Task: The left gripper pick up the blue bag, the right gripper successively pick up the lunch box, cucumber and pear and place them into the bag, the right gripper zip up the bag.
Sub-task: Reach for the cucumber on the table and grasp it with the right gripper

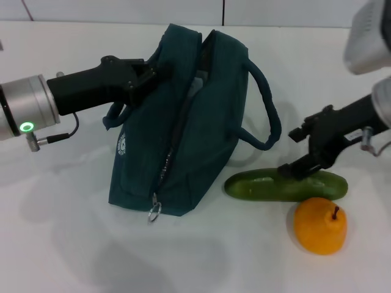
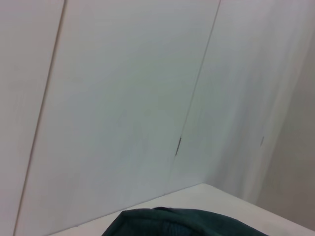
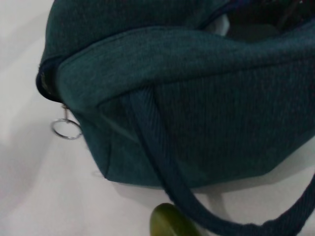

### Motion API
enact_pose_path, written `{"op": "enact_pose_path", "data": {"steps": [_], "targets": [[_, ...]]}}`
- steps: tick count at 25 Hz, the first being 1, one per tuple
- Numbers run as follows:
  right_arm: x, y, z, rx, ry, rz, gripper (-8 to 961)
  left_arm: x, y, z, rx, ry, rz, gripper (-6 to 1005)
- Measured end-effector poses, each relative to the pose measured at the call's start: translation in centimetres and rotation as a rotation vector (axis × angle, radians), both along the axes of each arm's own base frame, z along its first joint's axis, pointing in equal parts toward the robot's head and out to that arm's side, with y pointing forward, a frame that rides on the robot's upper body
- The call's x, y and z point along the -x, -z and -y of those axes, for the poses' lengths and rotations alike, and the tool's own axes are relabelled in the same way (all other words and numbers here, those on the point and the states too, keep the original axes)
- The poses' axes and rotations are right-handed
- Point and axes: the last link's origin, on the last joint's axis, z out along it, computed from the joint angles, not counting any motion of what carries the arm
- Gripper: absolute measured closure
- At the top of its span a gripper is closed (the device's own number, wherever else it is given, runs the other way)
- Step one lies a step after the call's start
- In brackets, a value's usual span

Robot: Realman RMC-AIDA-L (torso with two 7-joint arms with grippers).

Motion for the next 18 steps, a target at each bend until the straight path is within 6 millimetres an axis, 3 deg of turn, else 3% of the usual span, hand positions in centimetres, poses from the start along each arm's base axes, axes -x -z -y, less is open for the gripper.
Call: {"op": "enact_pose_path", "data": {"steps": [6,18], "targets": [[1.2,2.3,-0.1,0.047,-0.047,0.086,81,-0.2,0.1,-0.3,-0.001,0.000,-0.006,955],[1.5,4.4,-0.2,0.098,-0.079,0.158,86,-0.4,0.1,-0.5,-0.004,0.004,-0.005,955]]}}
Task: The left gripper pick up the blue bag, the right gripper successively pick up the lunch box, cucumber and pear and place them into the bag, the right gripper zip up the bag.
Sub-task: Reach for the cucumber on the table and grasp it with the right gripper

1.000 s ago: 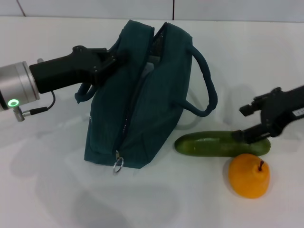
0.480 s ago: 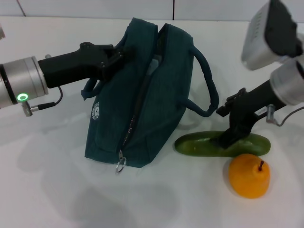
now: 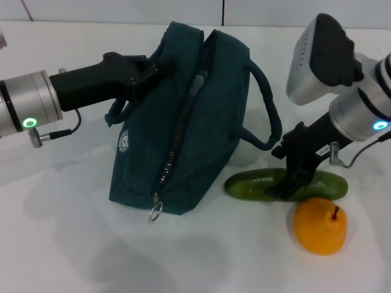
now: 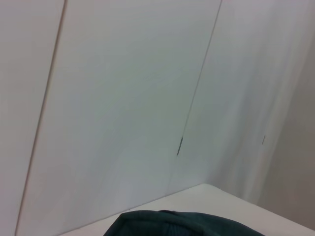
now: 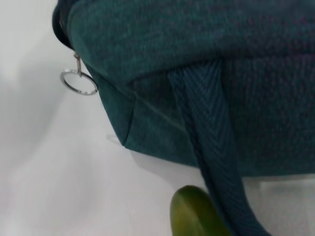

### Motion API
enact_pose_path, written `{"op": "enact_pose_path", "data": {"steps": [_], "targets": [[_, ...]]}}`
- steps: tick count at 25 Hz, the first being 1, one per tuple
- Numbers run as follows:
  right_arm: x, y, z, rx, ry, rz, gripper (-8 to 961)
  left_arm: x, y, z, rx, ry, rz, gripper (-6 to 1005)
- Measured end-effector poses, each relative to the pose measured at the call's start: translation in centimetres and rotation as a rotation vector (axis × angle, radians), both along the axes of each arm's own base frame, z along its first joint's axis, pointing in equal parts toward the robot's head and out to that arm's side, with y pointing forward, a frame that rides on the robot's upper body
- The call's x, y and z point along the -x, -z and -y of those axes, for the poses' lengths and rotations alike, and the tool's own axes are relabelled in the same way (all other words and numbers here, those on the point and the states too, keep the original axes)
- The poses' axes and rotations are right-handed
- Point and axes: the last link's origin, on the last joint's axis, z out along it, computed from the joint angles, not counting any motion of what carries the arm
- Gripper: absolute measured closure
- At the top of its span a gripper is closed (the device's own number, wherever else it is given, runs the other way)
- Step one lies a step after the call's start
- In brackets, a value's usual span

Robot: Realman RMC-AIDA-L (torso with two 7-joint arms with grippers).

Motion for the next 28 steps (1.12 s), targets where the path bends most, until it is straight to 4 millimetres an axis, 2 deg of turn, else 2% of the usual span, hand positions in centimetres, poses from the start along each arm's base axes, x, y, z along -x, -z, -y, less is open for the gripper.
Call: {"op": "enact_pose_path", "data": {"steps": [11,28], "targets": [[-0.4,2.3,-0.5,0.028,0.001,0.065,94,-0.3,0.1,-0.3,-0.003,0.003,-0.003,955],[-0.5,2.8,0.0,0.048,0.007,0.060,181,0.0,0.5,-0.3,-0.016,0.007,-0.012,954]]}}
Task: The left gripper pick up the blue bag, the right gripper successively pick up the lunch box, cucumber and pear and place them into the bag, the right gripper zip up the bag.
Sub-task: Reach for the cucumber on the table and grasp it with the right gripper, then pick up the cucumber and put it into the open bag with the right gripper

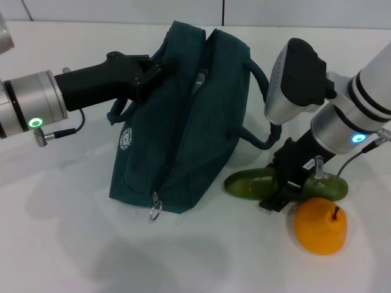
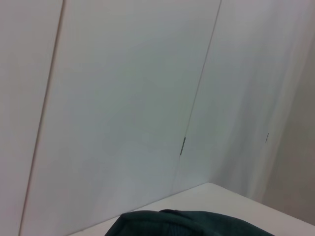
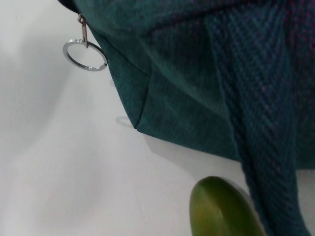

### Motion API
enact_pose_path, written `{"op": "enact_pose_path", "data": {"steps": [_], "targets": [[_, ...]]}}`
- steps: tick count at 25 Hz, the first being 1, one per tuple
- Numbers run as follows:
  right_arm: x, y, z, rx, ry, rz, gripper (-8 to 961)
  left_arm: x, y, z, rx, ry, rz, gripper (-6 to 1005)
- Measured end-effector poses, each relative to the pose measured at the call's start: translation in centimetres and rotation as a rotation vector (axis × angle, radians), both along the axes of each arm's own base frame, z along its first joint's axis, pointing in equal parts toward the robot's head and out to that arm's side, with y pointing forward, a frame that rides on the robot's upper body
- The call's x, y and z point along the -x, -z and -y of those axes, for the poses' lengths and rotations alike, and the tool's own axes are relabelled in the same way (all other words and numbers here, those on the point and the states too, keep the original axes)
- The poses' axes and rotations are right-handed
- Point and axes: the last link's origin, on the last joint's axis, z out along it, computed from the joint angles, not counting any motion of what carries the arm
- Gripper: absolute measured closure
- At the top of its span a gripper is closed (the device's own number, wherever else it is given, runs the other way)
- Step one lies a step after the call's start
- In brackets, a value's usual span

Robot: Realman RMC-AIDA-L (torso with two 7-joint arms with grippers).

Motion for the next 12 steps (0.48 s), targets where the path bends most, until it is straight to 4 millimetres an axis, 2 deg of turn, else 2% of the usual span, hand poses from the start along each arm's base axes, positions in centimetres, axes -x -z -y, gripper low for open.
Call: {"op": "enact_pose_path", "data": {"steps": [8,12], "targets": [[-0.10,-0.14,-0.50,-0.036,0.001,-0.020,311,0.03,-0.17,0.00,-0.004,0.003,-0.002,954],[-0.50,-0.95,-0.70,-0.070,0.031,-0.059,373,0.15,-0.21,0.10,-0.005,0.000,-0.002,954]]}}
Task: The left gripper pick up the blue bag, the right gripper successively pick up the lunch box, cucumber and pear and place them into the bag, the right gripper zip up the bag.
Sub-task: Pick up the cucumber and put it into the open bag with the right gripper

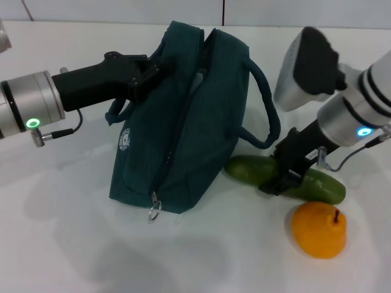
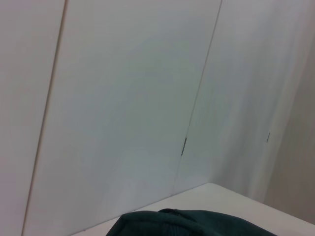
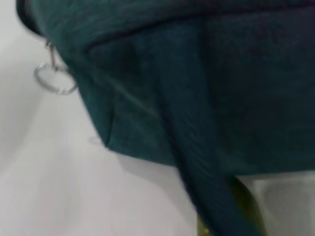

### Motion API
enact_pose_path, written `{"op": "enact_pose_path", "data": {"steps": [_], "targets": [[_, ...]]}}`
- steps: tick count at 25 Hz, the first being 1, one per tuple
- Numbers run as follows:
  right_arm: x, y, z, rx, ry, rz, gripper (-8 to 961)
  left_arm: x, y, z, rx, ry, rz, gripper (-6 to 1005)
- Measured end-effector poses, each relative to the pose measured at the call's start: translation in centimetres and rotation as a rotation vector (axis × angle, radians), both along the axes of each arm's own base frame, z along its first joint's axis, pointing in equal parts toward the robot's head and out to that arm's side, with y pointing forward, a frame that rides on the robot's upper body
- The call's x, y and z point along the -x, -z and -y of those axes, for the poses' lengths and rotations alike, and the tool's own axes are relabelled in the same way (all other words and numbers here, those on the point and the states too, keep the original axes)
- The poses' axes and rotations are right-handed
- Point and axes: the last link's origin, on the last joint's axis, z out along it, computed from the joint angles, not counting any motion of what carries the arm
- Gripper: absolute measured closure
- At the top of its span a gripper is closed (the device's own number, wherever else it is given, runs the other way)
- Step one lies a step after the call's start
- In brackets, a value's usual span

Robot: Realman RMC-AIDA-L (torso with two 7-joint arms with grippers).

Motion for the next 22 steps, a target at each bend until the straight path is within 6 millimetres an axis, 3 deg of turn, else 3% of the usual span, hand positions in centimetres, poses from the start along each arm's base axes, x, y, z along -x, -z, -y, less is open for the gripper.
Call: {"op": "enact_pose_path", "data": {"steps": [11,16,22], "targets": [[-3.5,-6.2,0.8,-0.205,0.096,-0.273,388,0.8,-1.3,0.5,-0.062,-0.011,0.023,954],[-3.9,-8.6,1.6,-0.267,0.090,-0.468,386,0.5,-2.3,1.1,-0.074,0.029,0.053,953],[-3.4,-9.9,1.8,-0.302,0.047,-0.609,384,0.8,-2.9,1.6,-0.084,0.032,0.050,953]]}}
